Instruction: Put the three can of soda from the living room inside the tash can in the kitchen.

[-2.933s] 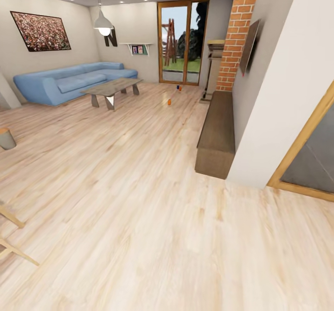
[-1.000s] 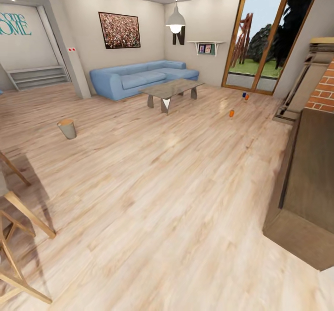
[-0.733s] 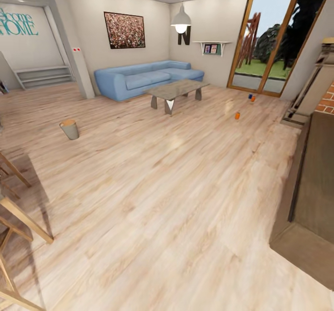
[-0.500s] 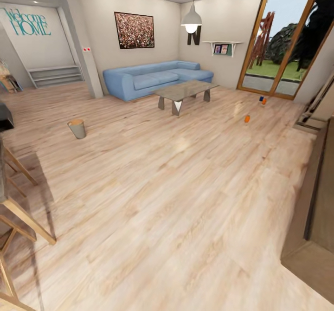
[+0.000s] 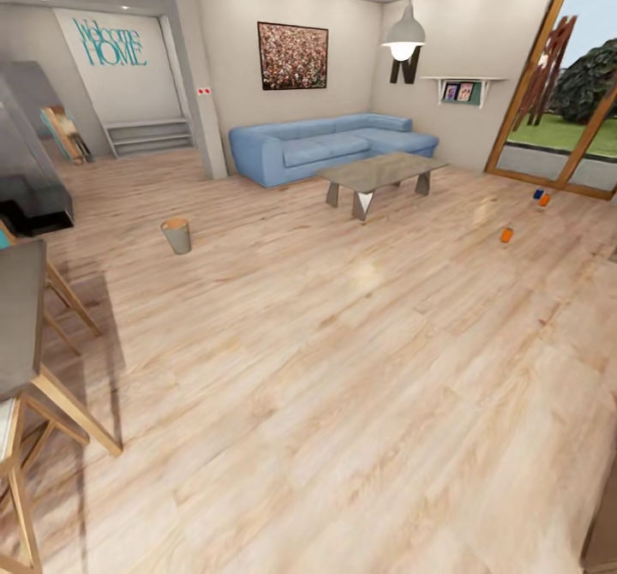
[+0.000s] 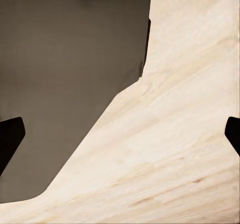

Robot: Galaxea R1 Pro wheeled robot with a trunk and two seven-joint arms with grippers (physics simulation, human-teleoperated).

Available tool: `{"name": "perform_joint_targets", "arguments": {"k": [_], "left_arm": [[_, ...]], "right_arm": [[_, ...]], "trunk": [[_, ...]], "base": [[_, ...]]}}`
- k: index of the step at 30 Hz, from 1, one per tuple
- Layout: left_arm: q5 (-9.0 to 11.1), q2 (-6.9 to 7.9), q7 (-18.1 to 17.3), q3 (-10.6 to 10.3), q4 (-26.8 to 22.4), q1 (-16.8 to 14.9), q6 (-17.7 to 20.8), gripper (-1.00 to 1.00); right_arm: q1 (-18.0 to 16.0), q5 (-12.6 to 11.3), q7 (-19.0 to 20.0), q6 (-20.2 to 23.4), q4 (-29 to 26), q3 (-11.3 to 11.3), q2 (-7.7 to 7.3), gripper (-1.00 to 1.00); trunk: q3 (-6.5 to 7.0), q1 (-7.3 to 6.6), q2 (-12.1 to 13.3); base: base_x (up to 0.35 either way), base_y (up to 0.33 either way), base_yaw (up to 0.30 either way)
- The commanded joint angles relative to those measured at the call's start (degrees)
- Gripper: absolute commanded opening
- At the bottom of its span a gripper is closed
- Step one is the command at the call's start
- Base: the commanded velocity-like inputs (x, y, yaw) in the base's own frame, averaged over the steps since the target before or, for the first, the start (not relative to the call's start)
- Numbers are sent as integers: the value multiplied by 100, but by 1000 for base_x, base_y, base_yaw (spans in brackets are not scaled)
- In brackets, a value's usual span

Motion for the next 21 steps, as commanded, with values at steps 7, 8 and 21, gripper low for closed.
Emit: {"name": "perform_joint_targets", "arguments": {"k": [7,8,21], "left_arm": [[0,0,0,-5,0,-1,-1,100],[0,0,0,-5,0,-1,-1,100],[-6,0,0,-9,0,0,-2,100]], "right_arm": [[0,0,0,0,-6,0,0,100],[-1,2,0,0,-7,0,3,100],[0,8,0,3,-8,3,13,100]], "trunk": [[-16,0,0],[-19,0,0],[-55,0,0]], "base": [[346,-56,252],[346,-68,252],[346,-77,252]]}}
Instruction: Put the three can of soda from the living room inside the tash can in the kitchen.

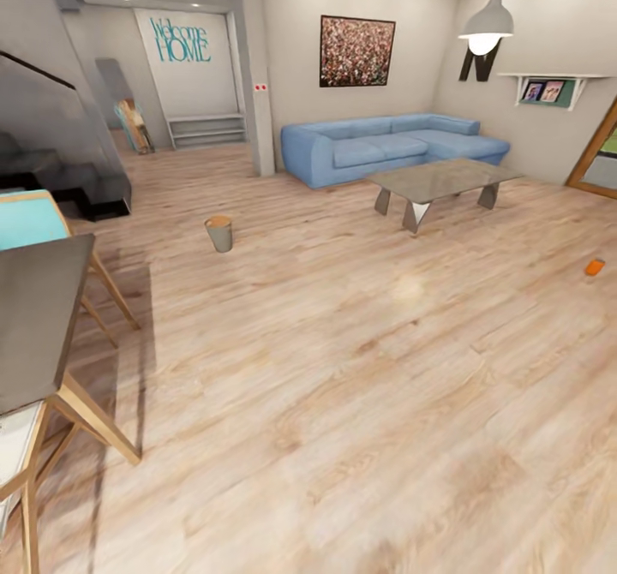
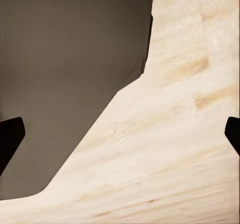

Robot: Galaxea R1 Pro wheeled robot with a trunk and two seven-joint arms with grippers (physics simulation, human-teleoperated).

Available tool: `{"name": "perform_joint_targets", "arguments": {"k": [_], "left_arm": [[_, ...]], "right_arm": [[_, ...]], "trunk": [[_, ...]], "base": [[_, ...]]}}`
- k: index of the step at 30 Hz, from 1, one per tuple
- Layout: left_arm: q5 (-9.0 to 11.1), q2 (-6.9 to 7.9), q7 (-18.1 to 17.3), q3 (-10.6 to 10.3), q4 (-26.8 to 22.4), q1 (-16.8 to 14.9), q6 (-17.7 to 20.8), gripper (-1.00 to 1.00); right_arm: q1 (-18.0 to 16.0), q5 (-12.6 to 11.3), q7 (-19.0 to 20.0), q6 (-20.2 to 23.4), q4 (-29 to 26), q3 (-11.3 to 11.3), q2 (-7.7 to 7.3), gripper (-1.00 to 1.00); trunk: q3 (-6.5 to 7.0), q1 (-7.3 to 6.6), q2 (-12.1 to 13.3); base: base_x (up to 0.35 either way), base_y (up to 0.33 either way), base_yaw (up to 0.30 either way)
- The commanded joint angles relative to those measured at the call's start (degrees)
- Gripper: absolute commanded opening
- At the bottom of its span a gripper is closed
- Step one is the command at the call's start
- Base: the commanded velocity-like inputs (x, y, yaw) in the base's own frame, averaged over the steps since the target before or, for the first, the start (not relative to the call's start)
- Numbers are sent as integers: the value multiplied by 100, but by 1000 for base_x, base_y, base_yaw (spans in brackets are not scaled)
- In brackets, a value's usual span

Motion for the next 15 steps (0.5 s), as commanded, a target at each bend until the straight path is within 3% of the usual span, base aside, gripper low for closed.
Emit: {"name": "perform_joint_targets", "arguments": {"k": [1,8,15], "left_arm": [[0,0,0,0,0,0,0,100],[-2,-2,0,0,0,0,5,100],[-2,-8,0,-6,0,0,8,100]], "right_arm": [[-1,0,0,1,0,1,1,100],[2,1,8,5,-2,5,3,100],[1,1,16,5,0,0,-1,100]], "trunk": [[-3,0,0],[-20,0,0],[-24,0,0]], "base": [[346,-98,252],[346,-111,209],[346,-122,39]]}}
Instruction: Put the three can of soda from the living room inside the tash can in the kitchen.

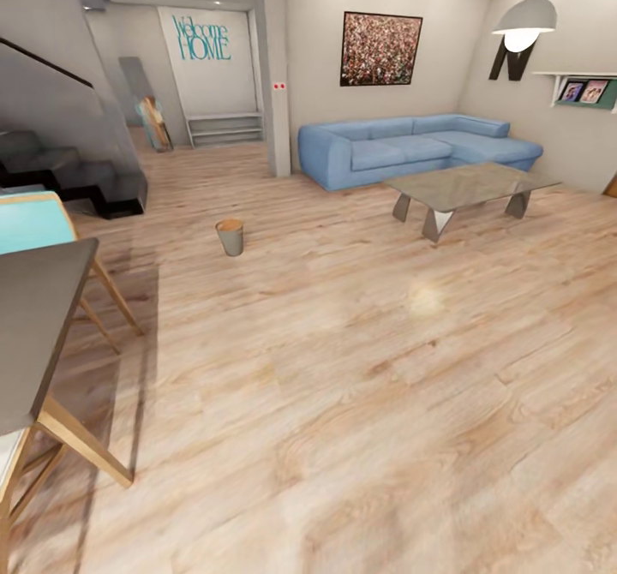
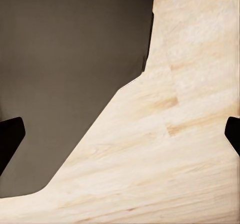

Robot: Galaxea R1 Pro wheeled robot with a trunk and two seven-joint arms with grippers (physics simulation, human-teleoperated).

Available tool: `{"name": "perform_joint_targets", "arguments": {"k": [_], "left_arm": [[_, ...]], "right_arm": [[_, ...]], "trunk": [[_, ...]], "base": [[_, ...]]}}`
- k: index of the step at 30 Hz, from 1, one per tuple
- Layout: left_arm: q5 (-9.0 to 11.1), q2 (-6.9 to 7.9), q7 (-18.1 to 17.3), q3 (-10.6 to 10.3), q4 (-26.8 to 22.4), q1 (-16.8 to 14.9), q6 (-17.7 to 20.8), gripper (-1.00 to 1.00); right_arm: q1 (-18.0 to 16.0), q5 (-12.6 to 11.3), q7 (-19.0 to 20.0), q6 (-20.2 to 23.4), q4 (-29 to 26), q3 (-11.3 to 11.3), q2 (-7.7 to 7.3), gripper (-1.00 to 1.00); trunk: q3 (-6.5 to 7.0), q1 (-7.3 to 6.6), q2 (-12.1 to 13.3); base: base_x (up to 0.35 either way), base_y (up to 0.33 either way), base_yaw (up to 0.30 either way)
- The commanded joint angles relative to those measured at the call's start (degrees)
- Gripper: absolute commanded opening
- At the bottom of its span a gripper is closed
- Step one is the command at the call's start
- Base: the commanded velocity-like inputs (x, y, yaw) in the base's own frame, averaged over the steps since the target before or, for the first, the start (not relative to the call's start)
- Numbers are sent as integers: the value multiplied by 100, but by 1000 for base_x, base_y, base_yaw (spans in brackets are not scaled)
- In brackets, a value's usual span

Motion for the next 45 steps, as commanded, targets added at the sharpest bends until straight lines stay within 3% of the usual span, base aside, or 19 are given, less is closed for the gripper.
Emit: {"name": "perform_joint_targets", "arguments": {"k": [1,16,37,45], "left_arm": [[0,0,0,1,0,0,0,100],[0,-7,0,-2,0,-3,-1,100],[0,-10,-1,-2,0,-2,-8,100],[0,-6,-5,-2,0,0,-8,100]], "right_arm": [[0,0,0,0,0,-1,-1,100],[1,-8,-7,0,0,-3,4,100],[0,-9,-16,5,0,-2,6,100],[1,-8,23,9,8,-3,-2,100]], "trunk": [[0,0,0],[-2,0,0],[-44,0,0],[-48,0,0]], "base": [[346,-123,13],[346,-125,21],[346,-123,224],[346,-129,56]]}}
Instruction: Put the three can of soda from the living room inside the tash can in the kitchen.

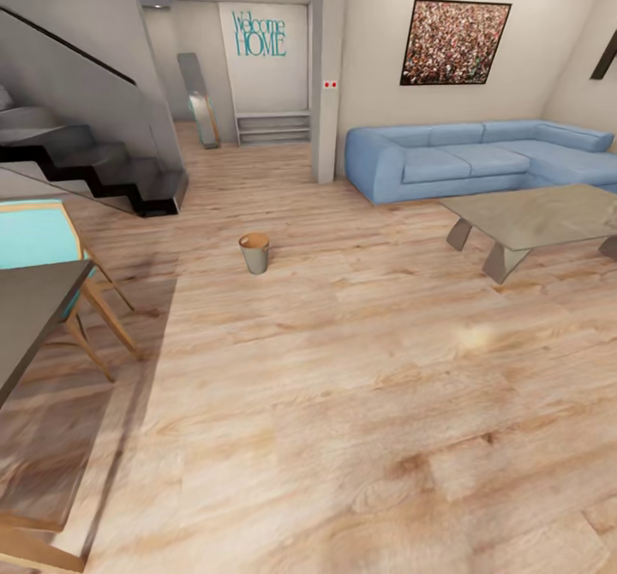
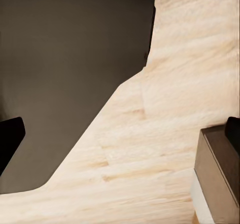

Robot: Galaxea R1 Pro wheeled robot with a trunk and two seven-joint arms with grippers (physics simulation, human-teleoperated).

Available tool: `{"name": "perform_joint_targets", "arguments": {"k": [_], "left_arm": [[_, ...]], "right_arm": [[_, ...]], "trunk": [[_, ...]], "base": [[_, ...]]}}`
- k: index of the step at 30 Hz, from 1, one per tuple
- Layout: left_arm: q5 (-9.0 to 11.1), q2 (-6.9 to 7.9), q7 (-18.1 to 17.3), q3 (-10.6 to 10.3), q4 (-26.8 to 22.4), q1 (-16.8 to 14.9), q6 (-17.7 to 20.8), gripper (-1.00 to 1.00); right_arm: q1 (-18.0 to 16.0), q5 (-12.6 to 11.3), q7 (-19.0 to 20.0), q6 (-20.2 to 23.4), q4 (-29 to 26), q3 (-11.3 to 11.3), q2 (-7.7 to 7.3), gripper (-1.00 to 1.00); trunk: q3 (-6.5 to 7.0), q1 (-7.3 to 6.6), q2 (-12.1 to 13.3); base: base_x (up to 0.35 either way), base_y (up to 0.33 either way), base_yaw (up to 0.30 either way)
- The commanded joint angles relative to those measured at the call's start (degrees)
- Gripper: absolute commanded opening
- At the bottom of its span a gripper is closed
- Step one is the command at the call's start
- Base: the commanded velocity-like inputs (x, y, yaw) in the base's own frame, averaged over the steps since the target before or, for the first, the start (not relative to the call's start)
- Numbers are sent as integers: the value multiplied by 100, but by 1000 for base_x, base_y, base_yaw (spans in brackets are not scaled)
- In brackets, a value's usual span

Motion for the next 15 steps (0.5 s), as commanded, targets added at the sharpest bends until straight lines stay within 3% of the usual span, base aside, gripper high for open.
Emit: {"name": "perform_joint_targets", "arguments": {"k": [1,9,15], "left_arm": [[0,1,-1,0,0,0,0,100],[0,5,2,7,0,-2,0,100],[0,4,-1,8,0,-2,0,100]], "right_arm": [[0,0,1,0,0,0,0,100],[0,0,0,0,1,0,-1,100],[0,-1,-9,0,1,0,3,100]], "trunk": [[0,0,0],[0,0,0],[0,0,0]], "base": [[346,-130,14],[346,-130,11],[346,-130,156]]}}
